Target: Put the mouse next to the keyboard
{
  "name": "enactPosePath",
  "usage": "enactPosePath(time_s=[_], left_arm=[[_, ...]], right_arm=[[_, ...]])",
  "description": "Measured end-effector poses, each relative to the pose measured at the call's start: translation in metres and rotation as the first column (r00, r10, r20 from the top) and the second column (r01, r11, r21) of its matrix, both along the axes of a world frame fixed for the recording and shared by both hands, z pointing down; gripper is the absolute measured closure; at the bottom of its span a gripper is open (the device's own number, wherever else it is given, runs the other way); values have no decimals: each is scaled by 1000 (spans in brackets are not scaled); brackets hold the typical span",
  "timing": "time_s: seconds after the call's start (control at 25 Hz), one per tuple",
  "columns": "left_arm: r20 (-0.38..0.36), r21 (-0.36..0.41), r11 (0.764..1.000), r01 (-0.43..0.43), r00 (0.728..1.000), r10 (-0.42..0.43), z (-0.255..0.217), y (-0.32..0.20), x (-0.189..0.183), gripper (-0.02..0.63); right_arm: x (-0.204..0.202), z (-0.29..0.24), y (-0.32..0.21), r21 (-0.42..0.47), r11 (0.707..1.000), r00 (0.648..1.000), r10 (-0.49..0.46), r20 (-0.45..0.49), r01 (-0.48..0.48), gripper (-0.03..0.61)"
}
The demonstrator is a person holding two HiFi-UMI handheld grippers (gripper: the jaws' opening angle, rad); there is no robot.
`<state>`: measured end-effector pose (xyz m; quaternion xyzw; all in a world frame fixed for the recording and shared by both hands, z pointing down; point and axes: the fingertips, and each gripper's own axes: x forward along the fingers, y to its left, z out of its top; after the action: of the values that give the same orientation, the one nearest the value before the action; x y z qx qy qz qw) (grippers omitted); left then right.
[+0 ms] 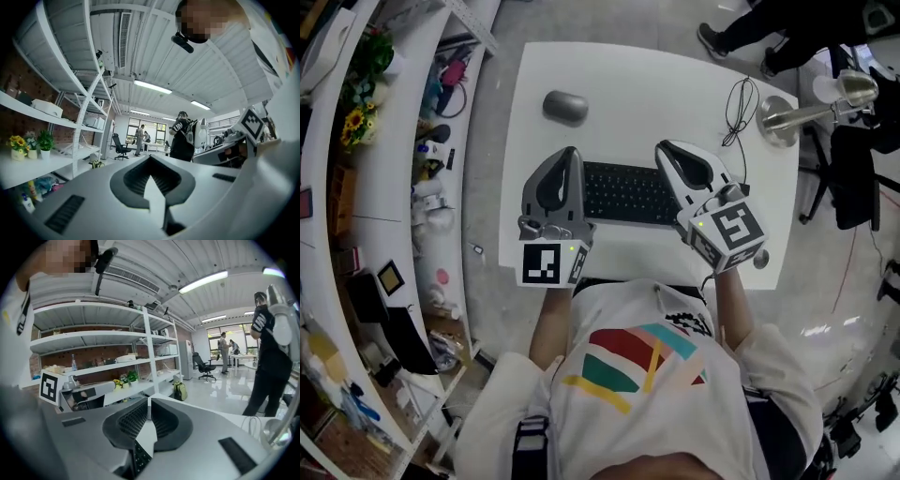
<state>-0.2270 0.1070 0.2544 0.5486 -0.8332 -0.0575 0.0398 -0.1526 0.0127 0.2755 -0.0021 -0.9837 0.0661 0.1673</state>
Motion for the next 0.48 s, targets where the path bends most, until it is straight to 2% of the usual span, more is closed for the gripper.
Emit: enactPosePath(time_s=[0.08, 0.16, 0.2, 0.24, 0.28, 0.36, 0.48], left_arm=[[16, 9, 998, 56, 998, -57, 2, 6, -12, 569], [48, -14, 994, 111, 993, -111, 6, 12, -20, 568], [61, -38, 991, 127, 990, -125, 11, 13, -23, 553], [61, -58, 989, 133, 990, -129, 18, 14, -27, 511], [49, -72, 989, 131, 991, -128, 25, 16, -31, 495], [7, -75, 989, 128, 992, -128, 38, 21, -39, 485], [-33, -64, 987, 147, 988, -150, 51, 29, -50, 485]], right_arm=[[-23, 4, 5, 2, 998, 998, -58, 2, 58, 568], [-44, 12, 5, 28, 997, 997, -76, -8, 77, 551], [-56, 17, 3, 61, 995, 997, -79, -13, 79, 466], [-68, 24, 2, 107, 990, 996, -86, -22, 88, 359], [-82, 32, 3, 153, 982, 994, -103, -38, 108, 295], [-111, 46, 13, 178, 968, 984, -167, -59, 175, 281], [-156, 66, 24, 126, 961, 968, -240, -67, 247, 281]])
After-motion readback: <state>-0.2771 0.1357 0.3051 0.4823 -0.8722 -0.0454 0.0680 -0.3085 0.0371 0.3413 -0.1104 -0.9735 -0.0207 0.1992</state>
